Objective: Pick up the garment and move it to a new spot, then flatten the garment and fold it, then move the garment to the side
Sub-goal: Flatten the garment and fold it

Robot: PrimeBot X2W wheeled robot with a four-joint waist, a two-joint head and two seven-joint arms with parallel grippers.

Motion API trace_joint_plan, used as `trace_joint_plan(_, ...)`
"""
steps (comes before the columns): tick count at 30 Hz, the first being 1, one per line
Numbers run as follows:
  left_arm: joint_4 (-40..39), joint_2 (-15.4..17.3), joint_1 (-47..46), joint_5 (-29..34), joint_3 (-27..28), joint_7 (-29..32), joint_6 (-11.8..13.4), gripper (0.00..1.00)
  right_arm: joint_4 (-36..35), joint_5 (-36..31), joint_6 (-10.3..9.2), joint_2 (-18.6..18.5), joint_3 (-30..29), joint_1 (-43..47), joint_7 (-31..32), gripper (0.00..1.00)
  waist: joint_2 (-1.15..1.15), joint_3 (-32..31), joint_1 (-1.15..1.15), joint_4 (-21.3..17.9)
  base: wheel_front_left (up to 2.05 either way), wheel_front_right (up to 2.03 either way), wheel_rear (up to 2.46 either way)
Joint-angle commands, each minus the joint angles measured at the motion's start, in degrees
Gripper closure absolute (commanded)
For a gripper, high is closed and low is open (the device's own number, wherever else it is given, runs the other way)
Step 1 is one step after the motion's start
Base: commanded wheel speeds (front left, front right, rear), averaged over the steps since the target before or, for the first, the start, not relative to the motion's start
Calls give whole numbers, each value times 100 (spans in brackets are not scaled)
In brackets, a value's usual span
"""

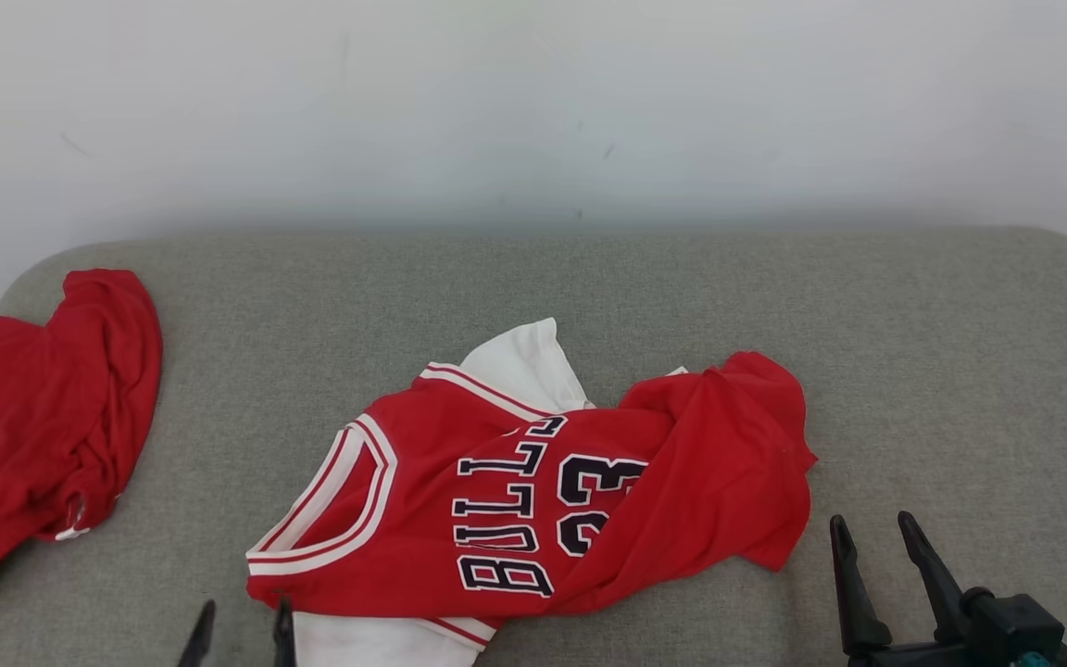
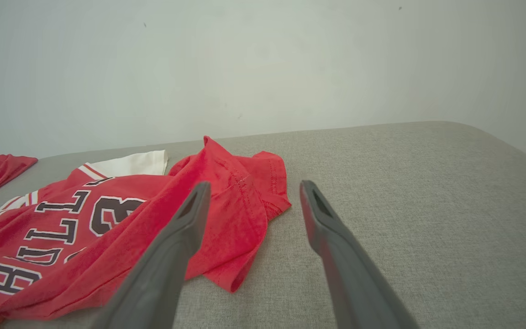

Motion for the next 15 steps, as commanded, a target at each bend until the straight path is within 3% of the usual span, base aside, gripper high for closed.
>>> trace_joint_plan(1,50,-8,94,3,-27,-21,-2,0,31,35,-13,-37,27,-62,-2,0,0,21,0,18,0,0,0)
trace_joint_plan(15,1216,-3,14,-490,-954,-21,-90,0,1229,106,-13,-569,436,-1183,-2,0,0,355,0,213,0,0,0)
